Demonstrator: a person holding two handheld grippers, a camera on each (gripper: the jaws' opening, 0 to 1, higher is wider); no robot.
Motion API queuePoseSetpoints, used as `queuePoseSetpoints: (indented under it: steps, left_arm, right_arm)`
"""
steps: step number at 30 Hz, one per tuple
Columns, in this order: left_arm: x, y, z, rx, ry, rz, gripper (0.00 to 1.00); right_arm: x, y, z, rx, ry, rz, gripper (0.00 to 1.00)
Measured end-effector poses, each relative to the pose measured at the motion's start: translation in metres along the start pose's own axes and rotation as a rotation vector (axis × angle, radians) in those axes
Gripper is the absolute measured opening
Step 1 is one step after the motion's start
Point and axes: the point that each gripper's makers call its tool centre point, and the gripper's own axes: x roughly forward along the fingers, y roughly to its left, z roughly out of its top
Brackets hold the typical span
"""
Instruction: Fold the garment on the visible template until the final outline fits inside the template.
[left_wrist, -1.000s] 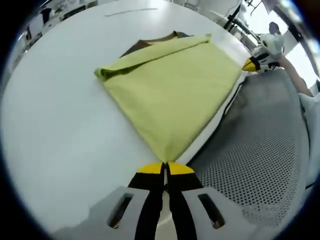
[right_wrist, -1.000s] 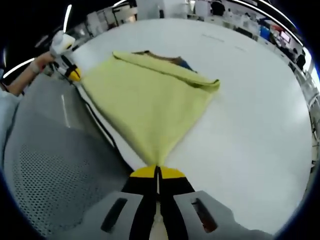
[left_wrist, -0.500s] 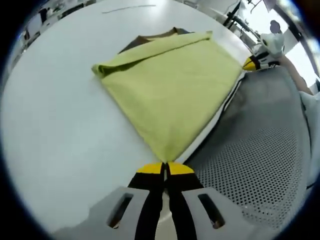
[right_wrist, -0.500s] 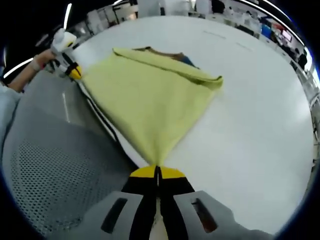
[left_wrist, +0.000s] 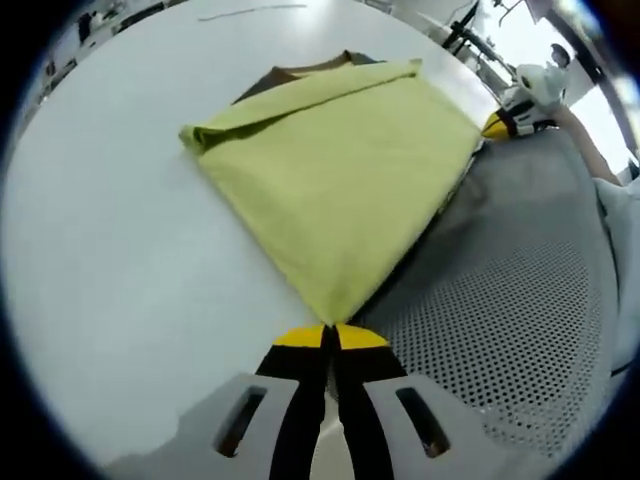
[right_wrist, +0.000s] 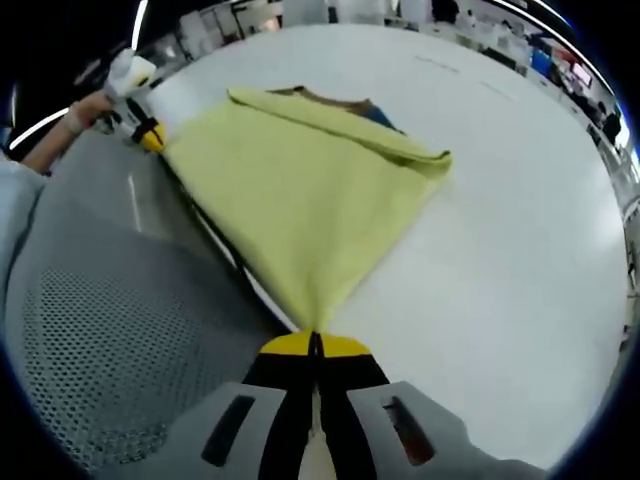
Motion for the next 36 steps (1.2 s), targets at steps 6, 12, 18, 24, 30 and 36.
queuePoseSetpoints:
  steps: [6, 12, 18, 24, 30, 36]
  left_arm:
    - [0.000, 0.000, -0.001, 0.004, -0.001, 0.002, 0.00]
    - [0.000, 0.000, -0.001, 0.003, 0.004, 0.003, 0.00]
    - [0.000, -0.002, -0.001, 0.066, 0.004, 0.010, 0.00]
    - [-0.004, 0.002, -0.005, 0.068, 0.010, 0.030, 0.01]
    - [-0.014, 0.007, -0.010, 0.082, 0.018, 0.068, 0.02]
    - [-0.021, 0.007, -0.004, 0.113, 0.000, 0.092, 0.07]
  right_arm:
    - [0.001, 0.000, 0.000, 0.004, 0.006, 0.006, 0.01]
    - [0.002, 0.001, 0.000, 0.016, 0.012, 0.011, 0.01]
    - [0.002, 0.001, 0.001, 0.016, 0.029, 0.008, 0.02]
    - [0.001, -0.004, 0.000, -0.011, 0.064, -0.021, 0.07]
    - [-0.003, -0.011, -0.009, -0.055, 0.127, -0.067, 0.07]
    - [-0.011, -0.010, 0.001, -0.045, 0.085, -0.068, 0.08]
